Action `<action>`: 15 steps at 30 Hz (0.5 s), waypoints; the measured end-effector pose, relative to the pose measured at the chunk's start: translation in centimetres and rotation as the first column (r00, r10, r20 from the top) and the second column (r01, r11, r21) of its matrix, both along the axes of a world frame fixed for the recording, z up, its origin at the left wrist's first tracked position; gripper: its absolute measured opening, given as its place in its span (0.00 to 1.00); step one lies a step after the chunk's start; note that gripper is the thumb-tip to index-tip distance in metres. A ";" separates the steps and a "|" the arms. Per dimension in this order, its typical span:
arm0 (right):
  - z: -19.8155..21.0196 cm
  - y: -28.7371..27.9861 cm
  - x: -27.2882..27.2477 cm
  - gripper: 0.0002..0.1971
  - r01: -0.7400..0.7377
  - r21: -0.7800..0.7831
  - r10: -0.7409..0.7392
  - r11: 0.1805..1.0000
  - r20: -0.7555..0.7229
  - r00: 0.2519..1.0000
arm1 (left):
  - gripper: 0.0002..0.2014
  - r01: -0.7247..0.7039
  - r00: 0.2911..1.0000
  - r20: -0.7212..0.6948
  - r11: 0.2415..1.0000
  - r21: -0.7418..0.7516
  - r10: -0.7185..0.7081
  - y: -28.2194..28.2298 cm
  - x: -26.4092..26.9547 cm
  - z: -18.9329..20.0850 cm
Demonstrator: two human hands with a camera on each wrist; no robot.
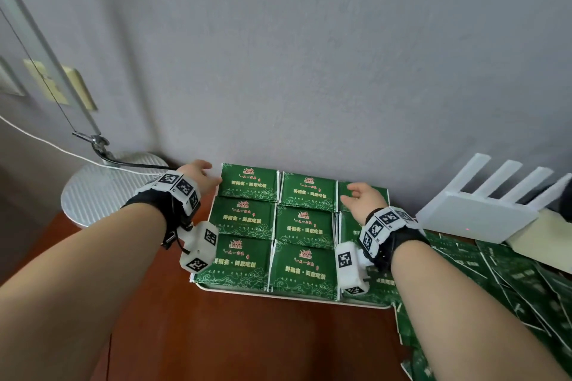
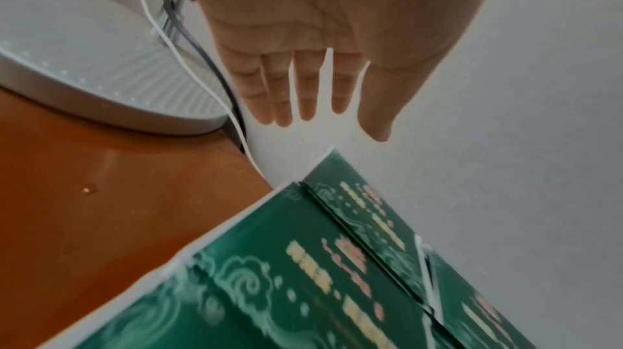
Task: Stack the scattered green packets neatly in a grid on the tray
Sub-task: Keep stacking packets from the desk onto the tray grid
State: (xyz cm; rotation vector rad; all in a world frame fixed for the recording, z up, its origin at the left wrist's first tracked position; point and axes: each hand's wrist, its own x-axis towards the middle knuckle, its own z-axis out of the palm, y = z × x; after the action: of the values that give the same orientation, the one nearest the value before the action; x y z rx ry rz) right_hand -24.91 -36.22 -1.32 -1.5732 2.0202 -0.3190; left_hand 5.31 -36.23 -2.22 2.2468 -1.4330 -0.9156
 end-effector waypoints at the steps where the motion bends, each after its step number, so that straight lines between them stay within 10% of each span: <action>1: 0.8 0.9 -0.3 0.24 -0.020 -0.007 0.020 1.000 -0.020 1.000 | 0.28 0.015 1.000 0.009 1.000 -0.003 -0.015 0.7 -0.4 0.7; 15: 10.3 22.5 -14.7 0.33 -0.122 -0.097 0.099 0.988 -0.211 0.972 | 0.35 0.576 0.785 0.312 0.816 -0.050 -0.535 17.0 -18.4 6.9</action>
State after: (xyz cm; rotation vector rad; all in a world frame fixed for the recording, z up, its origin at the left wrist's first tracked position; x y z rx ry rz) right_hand -39.62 -13.69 8.96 -1.8462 2.0886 -0.2357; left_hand -13.11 -19.24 4.66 1.9218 -2.2989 -0.6152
